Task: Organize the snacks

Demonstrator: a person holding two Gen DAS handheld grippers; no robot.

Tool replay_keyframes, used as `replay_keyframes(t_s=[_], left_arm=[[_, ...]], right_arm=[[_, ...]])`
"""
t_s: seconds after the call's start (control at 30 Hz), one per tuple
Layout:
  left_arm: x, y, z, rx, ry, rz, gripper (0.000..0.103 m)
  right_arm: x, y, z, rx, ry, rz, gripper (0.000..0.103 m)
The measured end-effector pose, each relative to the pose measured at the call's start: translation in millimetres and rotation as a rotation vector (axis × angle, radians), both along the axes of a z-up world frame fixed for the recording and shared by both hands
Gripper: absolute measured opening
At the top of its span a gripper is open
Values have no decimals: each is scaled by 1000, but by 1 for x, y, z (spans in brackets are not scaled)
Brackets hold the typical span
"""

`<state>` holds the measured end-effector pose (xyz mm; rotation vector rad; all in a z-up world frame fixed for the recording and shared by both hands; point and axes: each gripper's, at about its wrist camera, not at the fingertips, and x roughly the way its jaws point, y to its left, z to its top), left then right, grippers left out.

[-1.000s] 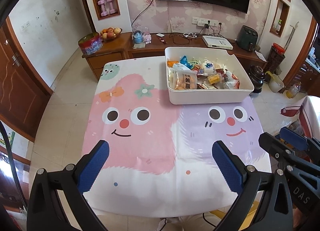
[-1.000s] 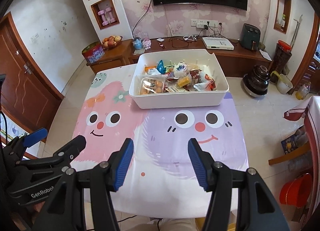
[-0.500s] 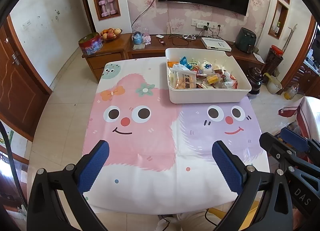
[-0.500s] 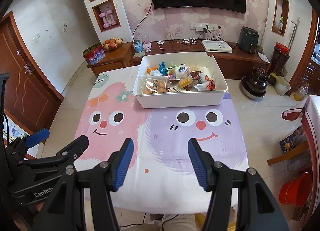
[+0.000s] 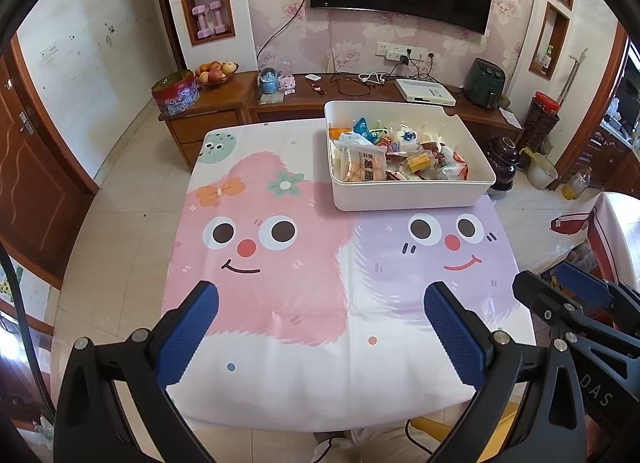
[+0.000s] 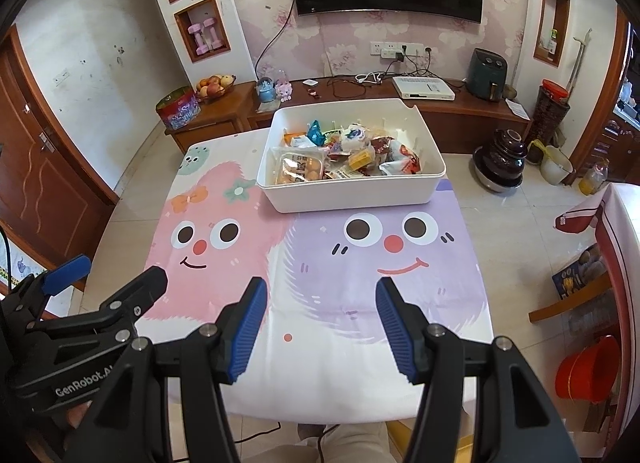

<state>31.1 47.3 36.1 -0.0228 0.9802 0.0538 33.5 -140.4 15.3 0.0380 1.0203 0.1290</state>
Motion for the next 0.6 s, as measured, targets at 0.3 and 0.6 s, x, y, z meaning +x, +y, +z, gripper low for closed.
replay_keyframes(t_s=[0.3, 0.6], left_arm=[[0, 0, 0, -1, 1, 1, 102], [-2, 1, -1, -2, -2, -2, 102]], right_arm=[[0, 1, 0, 0, 0, 0, 57], [0, 1, 0, 1, 0, -2, 57]])
